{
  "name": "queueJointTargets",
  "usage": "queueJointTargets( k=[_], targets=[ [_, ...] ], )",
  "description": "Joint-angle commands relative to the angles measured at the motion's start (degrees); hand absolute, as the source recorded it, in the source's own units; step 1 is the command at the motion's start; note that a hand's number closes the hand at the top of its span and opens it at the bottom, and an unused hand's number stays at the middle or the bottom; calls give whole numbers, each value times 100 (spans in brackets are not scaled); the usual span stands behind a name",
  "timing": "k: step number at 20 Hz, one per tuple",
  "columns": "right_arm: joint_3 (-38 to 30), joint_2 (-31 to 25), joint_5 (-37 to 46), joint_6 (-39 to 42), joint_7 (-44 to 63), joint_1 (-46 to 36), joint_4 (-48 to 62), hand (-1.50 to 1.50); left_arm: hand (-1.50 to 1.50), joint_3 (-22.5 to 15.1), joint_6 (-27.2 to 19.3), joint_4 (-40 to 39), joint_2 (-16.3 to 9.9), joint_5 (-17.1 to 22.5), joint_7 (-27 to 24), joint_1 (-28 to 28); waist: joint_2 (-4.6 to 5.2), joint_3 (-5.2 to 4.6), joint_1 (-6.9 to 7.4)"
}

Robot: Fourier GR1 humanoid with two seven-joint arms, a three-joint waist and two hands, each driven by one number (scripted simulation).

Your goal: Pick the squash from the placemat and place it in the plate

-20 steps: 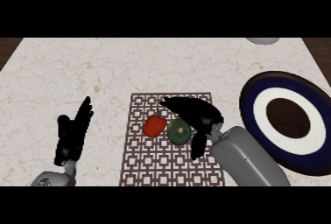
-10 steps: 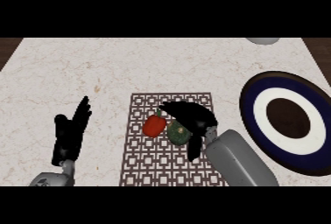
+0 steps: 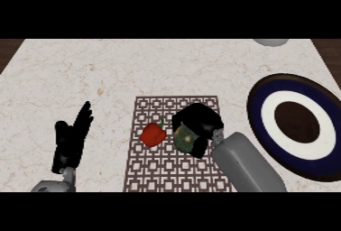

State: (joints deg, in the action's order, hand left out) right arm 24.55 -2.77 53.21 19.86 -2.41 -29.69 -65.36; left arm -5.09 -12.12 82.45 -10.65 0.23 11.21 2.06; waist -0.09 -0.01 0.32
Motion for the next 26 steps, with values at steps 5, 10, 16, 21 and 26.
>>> queueJointTargets(
  k=[5,10,16,21,26],
  targets=[
    [-677,-81,671,-1208,1351,375,-38,150,0,-126,-131,269,175,-123,318,-55,-8,2,-92],
    [-829,35,1453,-2282,2726,781,-485,150,0,91,-13,46,-14,-76,-14,-154,-23,-5,-155],
    [-502,-187,2259,-2441,3326,1066,-2073,150,0,144,35,156,3,-23,157,-38,-31,-3,-125],
    [-572,-183,2932,-3063,3814,1123,-3024,150,0,3,5,247,96,-112,223,-135,-27,-1,-117],
    [-486,-174,3437,-2678,4383,1798,-4254,150,0,73,-57,39,207,-185,147,134,-4,-1,-92]
  ],
)
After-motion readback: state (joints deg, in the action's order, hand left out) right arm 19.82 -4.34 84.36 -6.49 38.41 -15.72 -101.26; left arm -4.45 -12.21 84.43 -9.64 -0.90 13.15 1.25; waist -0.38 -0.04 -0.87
